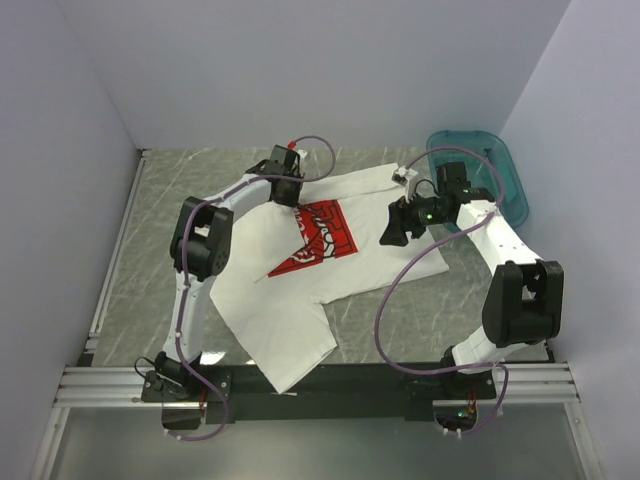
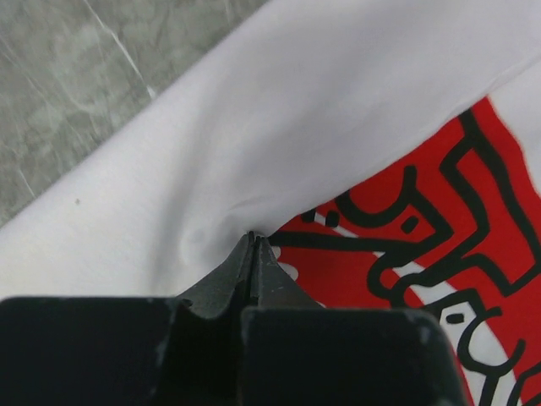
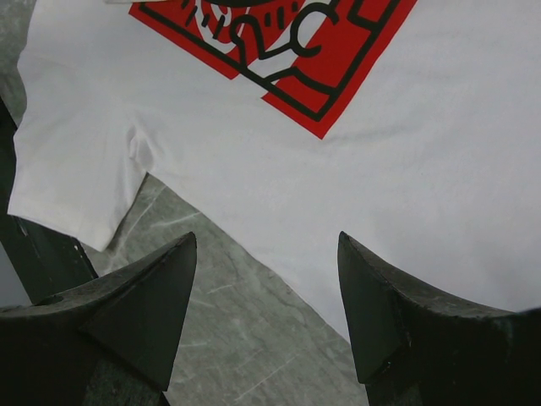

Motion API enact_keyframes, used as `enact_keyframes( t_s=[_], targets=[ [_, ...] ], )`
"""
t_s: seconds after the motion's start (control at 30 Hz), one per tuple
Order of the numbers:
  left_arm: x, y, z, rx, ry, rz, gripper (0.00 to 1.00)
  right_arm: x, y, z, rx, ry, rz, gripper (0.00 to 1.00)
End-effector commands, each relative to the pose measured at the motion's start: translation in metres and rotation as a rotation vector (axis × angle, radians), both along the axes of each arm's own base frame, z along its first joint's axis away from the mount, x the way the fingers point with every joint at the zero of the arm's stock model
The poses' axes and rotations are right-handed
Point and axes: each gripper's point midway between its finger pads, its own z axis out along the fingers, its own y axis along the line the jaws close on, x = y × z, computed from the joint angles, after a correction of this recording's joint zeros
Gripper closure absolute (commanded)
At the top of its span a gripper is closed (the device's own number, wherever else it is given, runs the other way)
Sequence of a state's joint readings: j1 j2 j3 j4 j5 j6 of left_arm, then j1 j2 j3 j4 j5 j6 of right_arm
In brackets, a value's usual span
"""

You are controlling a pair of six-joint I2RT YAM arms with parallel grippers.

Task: Fold and stack the t-shirts
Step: Fold the tshirt

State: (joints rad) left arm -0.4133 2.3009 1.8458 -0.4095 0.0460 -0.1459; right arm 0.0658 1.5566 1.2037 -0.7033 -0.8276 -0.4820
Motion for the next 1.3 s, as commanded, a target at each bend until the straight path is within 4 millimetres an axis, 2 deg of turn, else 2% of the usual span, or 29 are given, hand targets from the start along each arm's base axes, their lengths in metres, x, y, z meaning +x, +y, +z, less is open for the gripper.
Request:
enact_keyframes(
  t_s=[0.0,0.07,0.1,0.13,0.3,0.43,0.5,0.53,0.6,0.63,0.77,0.87,1.27],
  targets=[
    [-0.002,-0.004,0.042,-0.004,-0.096,-0.032,1.00,-0.001,0.000,0.001,0.019,0.005,0.007,0.26],
    [-0.006,-0.003,0.044,0.002,-0.105,-0.039,1.00,-0.001,0.000,0.002,0.020,0.002,0.008,0.26],
    [-0.008,-0.004,0.053,0.000,-0.122,-0.046,1.00,-0.001,-0.001,0.002,0.019,0.001,0.006,0.26],
    [-0.012,-0.003,0.052,0.003,-0.119,-0.050,1.00,-0.001,-0.001,0.002,0.020,0.002,0.008,0.26],
    [-0.022,-0.007,0.072,-0.017,-0.160,-0.075,1.00,-0.001,-0.001,0.002,0.021,-0.002,0.009,0.26],
    [-0.026,-0.008,0.078,-0.017,-0.172,-0.082,0.98,-0.001,0.000,0.002,0.022,0.000,0.010,0.26],
    [-0.024,-0.007,0.073,0.002,-0.160,-0.073,0.81,-0.001,-0.001,0.003,0.023,0.001,0.008,0.26],
    [-0.022,-0.005,0.070,0.014,-0.158,-0.062,0.67,-0.001,-0.001,0.003,0.024,-0.001,0.011,0.26],
    [-0.019,-0.006,0.061,0.025,-0.138,-0.065,0.59,-0.002,-0.001,0.003,0.023,0.000,0.010,0.26],
    [-0.015,0.001,0.057,0.059,-0.140,-0.037,0.57,-0.003,0.000,0.003,0.024,0.000,0.012,0.26],
    [-0.008,0.004,0.041,0.105,-0.123,-0.011,0.57,-0.002,-0.002,0.004,0.028,-0.002,0.009,0.25],
    [-0.002,0.005,0.036,0.123,-0.125,0.005,0.57,-0.002,-0.002,0.003,0.029,0.001,0.009,0.25],
    [0.013,-0.012,0.022,0.134,-0.123,0.003,0.59,-0.001,-0.003,0.003,0.031,0.003,0.007,0.25]
  ],
)
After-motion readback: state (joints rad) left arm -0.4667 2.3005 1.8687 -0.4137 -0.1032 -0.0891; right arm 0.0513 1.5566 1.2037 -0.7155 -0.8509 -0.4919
